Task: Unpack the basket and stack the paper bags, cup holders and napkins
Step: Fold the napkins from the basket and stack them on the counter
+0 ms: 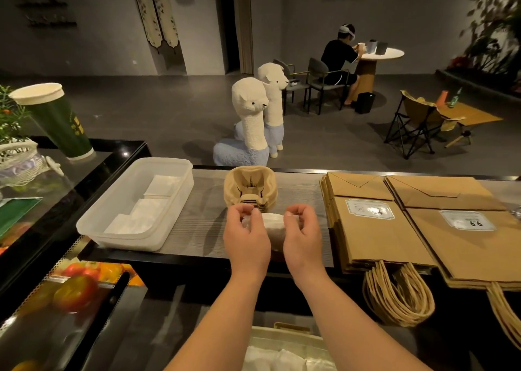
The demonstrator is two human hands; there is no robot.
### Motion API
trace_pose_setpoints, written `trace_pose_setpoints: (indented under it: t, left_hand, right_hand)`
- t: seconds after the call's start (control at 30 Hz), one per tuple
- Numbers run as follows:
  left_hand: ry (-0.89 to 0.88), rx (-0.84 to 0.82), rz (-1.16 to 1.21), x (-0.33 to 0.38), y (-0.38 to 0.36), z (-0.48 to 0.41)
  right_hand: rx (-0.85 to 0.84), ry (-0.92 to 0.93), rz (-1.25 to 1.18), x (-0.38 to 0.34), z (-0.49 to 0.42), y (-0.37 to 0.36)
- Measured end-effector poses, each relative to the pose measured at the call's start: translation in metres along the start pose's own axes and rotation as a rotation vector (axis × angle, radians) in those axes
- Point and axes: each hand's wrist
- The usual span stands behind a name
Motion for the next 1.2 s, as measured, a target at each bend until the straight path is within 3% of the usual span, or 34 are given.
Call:
trace_pose_setpoints:
  t: [0.17, 0.23, 0.37, 0.47, 0.57, 0.67, 0.77, 0.9, 0.97, 1.07, 1.2]
  left_hand:
    - [0.045, -0.039, 0.058, -0.003, 0.004, -0.006]
    - [0.059, -0.055, 0.084, -0.001, 0.007, -0.008]
    - [0.098, -0.119, 0.13, 0.003, 0.013, -0.012]
    - [0.075, -0.369, 0.12, 0.008, 0.032, -0.015]
    - [0.02, -0.676, -0.107, 0.018, 0.049, -0.017]
    - [0.044, -0.762, -0.19, 0.031, 0.048, -0.009]
    - [0.133, -0.725, -0.053, 0.036, 0.042, -0.001]
    - [0.287, -0.493, 0.283, 0.031, 0.039, 0.012]
    - [0.337, -0.431, 0.361, 0.025, 0.041, 0.014]
    - [0.304, -0.424, 0.361, 0.019, 0.049, 0.007]
    - [0.033, -0.395, 0.112, 0.018, 0.06, -0.013]
  right_hand:
    - [-0.287, -0.084, -0.151, -0.003, 0.0, 0.019]
    - [-0.398, -0.042, -0.034, 0.0, -0.002, 0.026]
    - [-0.333, 0.01, 0.102, 0.002, -0.003, 0.03]
    - [-0.311, 0.075, 0.075, -0.006, -0.004, 0.041]
    - [-0.345, 0.214, 0.106, -0.021, -0.005, 0.053]
    - [-0.404, 0.327, 0.127, -0.042, -0.002, 0.057]
    - [-0.361, 0.33, 0.108, -0.048, 0.0, 0.054]
    - [-0.361, -0.028, -0.057, -0.024, 0.011, 0.047]
    - [-0.363, -0.111, -0.117, -0.014, 0.018, 0.042]
    - [-0.318, -0.017, -0.05, -0.012, 0.017, 0.039]
    - [-0.363, 0.177, 0.127, -0.022, 0.003, 0.042]
Point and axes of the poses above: each hand's wrist, its own z-axis away from the middle knuckle, its own y-axis out of the back of the hand, x = y × z, and after that the axes turned 7 degrees about z, right-handed
